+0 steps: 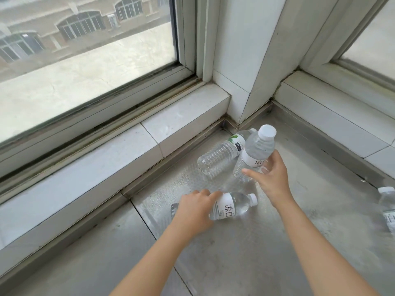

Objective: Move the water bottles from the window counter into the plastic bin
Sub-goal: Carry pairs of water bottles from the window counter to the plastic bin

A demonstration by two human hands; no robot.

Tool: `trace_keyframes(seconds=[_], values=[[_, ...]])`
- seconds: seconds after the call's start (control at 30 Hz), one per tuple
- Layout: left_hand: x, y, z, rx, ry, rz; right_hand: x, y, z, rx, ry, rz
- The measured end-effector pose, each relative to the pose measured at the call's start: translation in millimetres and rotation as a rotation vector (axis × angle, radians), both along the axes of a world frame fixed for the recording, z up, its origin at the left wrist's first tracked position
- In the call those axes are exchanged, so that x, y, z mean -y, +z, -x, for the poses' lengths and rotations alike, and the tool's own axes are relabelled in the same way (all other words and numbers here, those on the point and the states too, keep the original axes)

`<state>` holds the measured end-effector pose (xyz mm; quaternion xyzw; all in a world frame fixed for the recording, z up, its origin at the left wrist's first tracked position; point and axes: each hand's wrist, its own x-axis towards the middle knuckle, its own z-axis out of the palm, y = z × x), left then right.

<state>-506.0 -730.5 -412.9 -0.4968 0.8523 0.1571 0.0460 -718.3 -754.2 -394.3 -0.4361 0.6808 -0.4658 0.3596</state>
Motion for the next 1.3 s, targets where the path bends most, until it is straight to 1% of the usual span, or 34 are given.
trace_keyframes(seconds=[0.1,0.17,0.23,0.37,0.43,0.53,0.63,0.8,0.9,1.1,1.3], values=[[-1,4,-12,-0.109,0.093,-0.060,-1,3,1,-0.001,-0.022,0.006],[-6,9,-25,-0.225,0.213,-0.108,-2,6,3,-0.011,-0.035,0.006],[-13,18,-39,-0.427,0.393,-0.167,-4,12,4,-0.028,-0.048,0.013],[-25,34,-59,-0.896,0.704,-0.290,-16,30,-3,-0.045,-0.053,0.033],[-29,43,-66,-1.054,0.795,-0.320,-26,39,-13,-0.026,-0.044,0.042],[-38,62,-73,-1.220,0.856,-0.321,-46,54,-32,0.017,-0.041,0.065],[-54,88,-83,-1.298,0.866,-0.279,-69,75,-53,0.055,-0.006,0.089],[-101,136,-105,-1.324,0.888,-0.153,-113,114,-87,0.136,0.101,0.118],[-137,156,-116,-1.362,0.936,-0.076,-139,133,-104,0.202,0.187,0.140],[-229,184,-133,-1.418,1.042,0.087,-198,159,-134,0.332,0.394,0.155],[-331,203,-154,-1.453,1.107,0.263,-264,176,-174,0.404,0.628,0.183]])
